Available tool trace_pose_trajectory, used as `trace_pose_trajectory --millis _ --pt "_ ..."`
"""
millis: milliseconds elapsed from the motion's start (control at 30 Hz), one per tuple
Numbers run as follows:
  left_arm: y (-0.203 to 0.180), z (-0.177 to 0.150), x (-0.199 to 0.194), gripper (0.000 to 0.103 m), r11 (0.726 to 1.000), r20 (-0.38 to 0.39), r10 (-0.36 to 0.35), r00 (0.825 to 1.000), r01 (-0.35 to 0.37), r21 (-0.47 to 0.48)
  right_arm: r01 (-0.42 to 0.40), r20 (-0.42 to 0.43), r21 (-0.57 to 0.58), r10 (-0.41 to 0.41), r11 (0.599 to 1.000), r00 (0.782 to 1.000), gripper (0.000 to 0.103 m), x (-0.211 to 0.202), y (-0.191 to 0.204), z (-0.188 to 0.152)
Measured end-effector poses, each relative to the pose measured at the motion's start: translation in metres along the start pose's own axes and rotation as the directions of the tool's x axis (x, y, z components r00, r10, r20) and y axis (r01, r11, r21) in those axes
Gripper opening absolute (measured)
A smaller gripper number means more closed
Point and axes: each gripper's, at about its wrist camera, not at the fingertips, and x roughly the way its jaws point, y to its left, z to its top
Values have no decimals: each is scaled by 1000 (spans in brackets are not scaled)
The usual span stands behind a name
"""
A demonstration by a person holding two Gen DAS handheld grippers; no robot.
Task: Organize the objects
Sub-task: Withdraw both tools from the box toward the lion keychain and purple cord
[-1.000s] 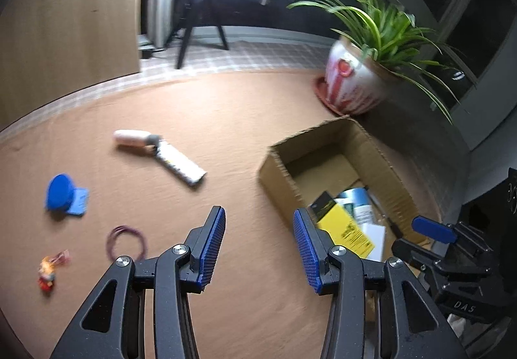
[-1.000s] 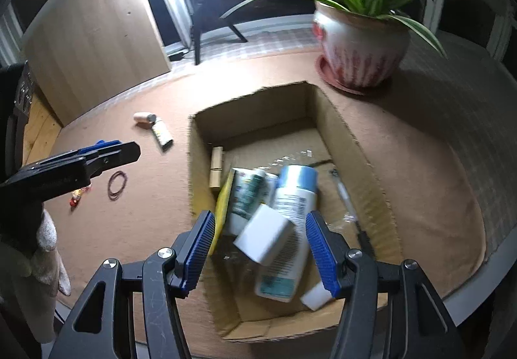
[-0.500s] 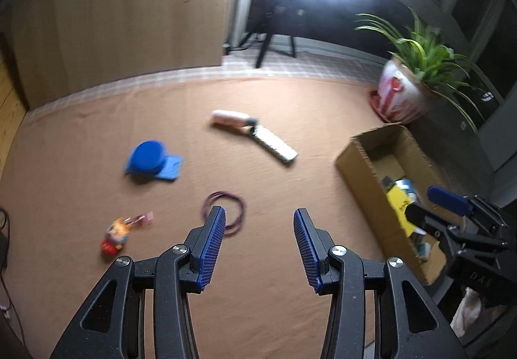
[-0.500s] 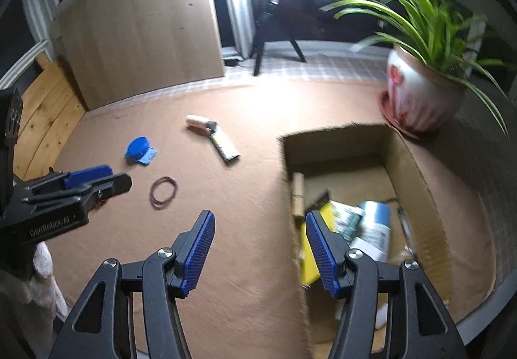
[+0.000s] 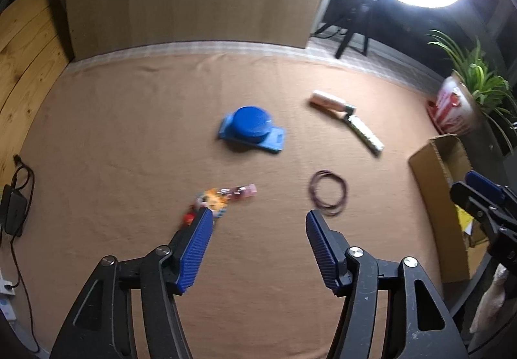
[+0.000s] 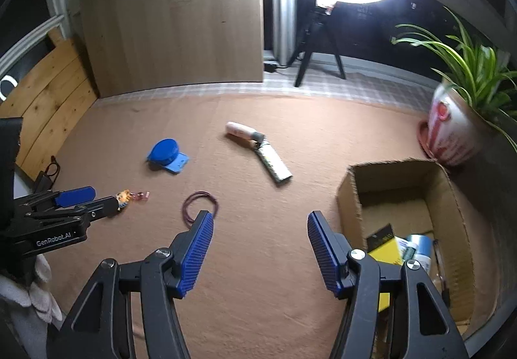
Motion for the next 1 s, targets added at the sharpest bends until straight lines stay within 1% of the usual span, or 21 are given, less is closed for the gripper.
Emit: trace_pose_trajectory --millis 133,233,333,533,767,1000 --pt "17 2 9 67 1000 -17 -5 1000 5 -14 -22 -13 -15 22 1000 1000 60 11 9 5" --pt "26 4 19 69 1000 -30 0 1000 -1 -22 -73 -66 0 73 997 995 63 31 10 8" --pt "33 7 31 69 1000 -52 -3 999 2 -20 -133 -139 34 137 990 981 63 57 8 11" --pt "37 8 48 69 1000 -87 -13 996 13 -2 -173 -227 59 182 983 957 63 93 11 12" --pt "34 8 71 69 1000 -121 1 993 2 24 -189 -302 24 187 982 935 63 130 33 13" --pt "29 10 86 69 999 -131 25 991 -19 50 -169 -342 -61 138 984 929 63 148 58 10"
